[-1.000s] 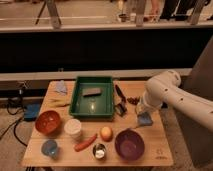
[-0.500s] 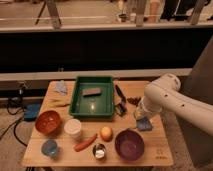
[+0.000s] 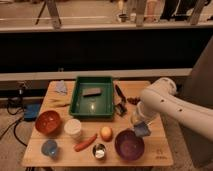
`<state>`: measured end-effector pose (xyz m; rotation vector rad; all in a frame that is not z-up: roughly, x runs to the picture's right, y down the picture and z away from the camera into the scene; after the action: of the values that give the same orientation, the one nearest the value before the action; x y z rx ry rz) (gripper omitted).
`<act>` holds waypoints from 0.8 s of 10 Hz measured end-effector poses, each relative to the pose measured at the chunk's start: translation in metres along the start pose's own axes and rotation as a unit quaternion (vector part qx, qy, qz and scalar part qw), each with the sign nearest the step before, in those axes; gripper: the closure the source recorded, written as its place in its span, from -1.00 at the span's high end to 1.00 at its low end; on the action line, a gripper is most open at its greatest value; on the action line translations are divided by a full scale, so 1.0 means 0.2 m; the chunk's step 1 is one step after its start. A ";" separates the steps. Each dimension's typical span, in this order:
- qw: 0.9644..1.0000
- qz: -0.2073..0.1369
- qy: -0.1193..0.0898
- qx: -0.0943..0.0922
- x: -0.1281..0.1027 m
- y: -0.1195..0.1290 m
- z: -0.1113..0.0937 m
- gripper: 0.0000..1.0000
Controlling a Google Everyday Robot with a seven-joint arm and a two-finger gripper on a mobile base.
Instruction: Place sponge in purple bowl
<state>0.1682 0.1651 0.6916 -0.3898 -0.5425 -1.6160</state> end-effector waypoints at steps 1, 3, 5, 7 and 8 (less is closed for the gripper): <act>1.000 -0.003 -0.001 -0.001 -0.01 0.00 0.00 -0.90; 1.000 -0.016 -0.007 -0.002 -0.04 -0.05 0.02 -0.90; 1.000 -0.022 -0.011 -0.002 -0.05 -0.08 0.03 -0.90; 1.000 -0.026 -0.016 -0.002 -0.06 -0.10 0.05 -0.90; 0.999 -0.029 -0.018 -0.002 -0.07 -0.11 0.06 -0.90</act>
<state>0.1478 0.1846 0.6914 -0.4095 -0.5825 -1.6676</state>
